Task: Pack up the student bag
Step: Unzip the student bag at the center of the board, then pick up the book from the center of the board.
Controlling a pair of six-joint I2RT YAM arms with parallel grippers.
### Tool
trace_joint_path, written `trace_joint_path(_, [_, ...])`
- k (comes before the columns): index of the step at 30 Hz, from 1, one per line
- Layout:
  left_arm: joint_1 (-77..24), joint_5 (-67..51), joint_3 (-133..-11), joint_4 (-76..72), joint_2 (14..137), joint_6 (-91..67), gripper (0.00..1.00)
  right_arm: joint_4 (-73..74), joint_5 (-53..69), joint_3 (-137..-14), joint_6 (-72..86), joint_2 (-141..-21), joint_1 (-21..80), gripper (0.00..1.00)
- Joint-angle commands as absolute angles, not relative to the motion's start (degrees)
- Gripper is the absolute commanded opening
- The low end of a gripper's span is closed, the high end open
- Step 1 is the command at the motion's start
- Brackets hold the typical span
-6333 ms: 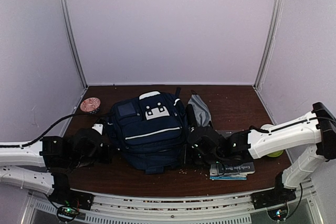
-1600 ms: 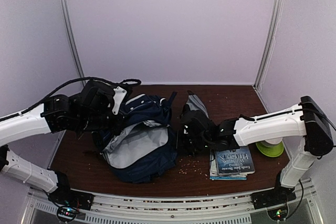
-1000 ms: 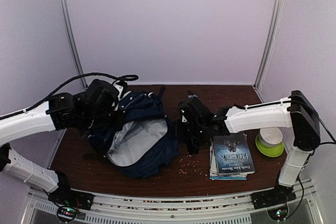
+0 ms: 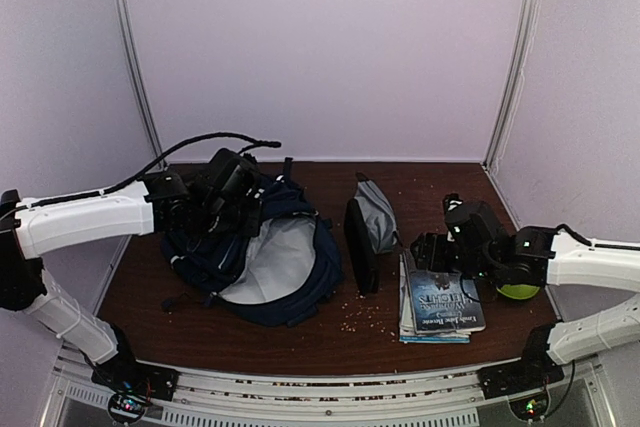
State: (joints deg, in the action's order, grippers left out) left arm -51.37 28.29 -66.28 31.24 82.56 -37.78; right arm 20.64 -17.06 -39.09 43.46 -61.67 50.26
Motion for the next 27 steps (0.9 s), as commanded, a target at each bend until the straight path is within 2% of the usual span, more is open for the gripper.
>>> trace_joint_path(1, [-50.4, 30.3, -63.6, 29.0, 80.4, -39.8, 0.0, 20.7, -17.3, -37.7, 43.8, -59.3, 47.8, 0.82])
trace_joint_path(6, [-50.4, 28.5, -62.9, 28.3, 80.5, -39.6, 0.0, 15.9, -11.4, -43.1, 42.6, -63.4, 45.6, 0.81])
trace_joint_path(11, [-50.4, 27.3, -61.3, 27.5, 79.2, -40.7, 0.0, 15.8, -15.8, -50.9, 39.3, -74.4, 43.7, 0.77])
trace_joint_path(15, [-50.4, 27.1, -61.0, 27.9, 77.6, -41.1, 0.0, 11.6, -13.8, -56.2, 35.7, -80.5, 40.7, 0.76])
trace_joint_path(22, [-50.4, 27.1, -61.2, 28.5, 75.9, -40.8, 0.0, 18.3, -11.7, -70.8, 31.7, -95.7, 37.2, 0.81])
trace_joint_path(27, [-50.4, 26.9, -61.7, 29.2, 75.4, -40.8, 0.0, 20.8, -8.8, -74.8, 31.4, -98.7, 36.5, 0.81])
